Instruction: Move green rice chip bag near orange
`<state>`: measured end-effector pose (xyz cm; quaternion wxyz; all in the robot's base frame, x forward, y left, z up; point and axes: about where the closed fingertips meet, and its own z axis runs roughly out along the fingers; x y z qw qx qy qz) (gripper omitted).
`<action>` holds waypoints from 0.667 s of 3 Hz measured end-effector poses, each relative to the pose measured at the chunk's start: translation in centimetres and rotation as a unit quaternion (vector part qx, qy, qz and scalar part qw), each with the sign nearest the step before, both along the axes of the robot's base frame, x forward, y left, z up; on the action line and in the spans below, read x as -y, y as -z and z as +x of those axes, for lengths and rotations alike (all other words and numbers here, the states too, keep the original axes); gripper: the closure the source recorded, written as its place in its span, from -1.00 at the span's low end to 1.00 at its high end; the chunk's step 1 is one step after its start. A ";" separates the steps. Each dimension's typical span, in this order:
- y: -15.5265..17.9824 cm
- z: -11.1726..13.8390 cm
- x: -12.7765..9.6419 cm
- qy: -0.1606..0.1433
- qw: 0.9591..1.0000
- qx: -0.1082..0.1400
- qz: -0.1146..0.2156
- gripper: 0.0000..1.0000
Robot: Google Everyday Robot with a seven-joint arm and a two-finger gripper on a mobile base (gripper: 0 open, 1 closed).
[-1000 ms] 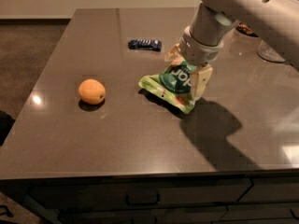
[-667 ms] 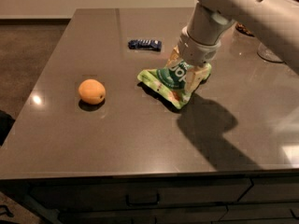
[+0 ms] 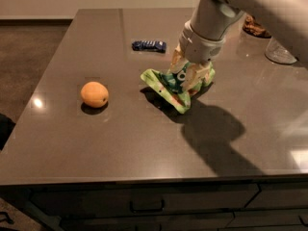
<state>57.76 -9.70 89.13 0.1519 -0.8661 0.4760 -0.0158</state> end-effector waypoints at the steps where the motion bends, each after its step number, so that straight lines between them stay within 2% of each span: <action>1: -1.1 -1.8 -1.8 -0.003 1.000 -0.018 0.020 1.00; 2: -1.3 -3.2 -3.3 0.017 0.998 -0.039 0.035 1.00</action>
Offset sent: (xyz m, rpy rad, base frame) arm -0.0520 0.0512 0.0125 0.1099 0.1672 -0.1548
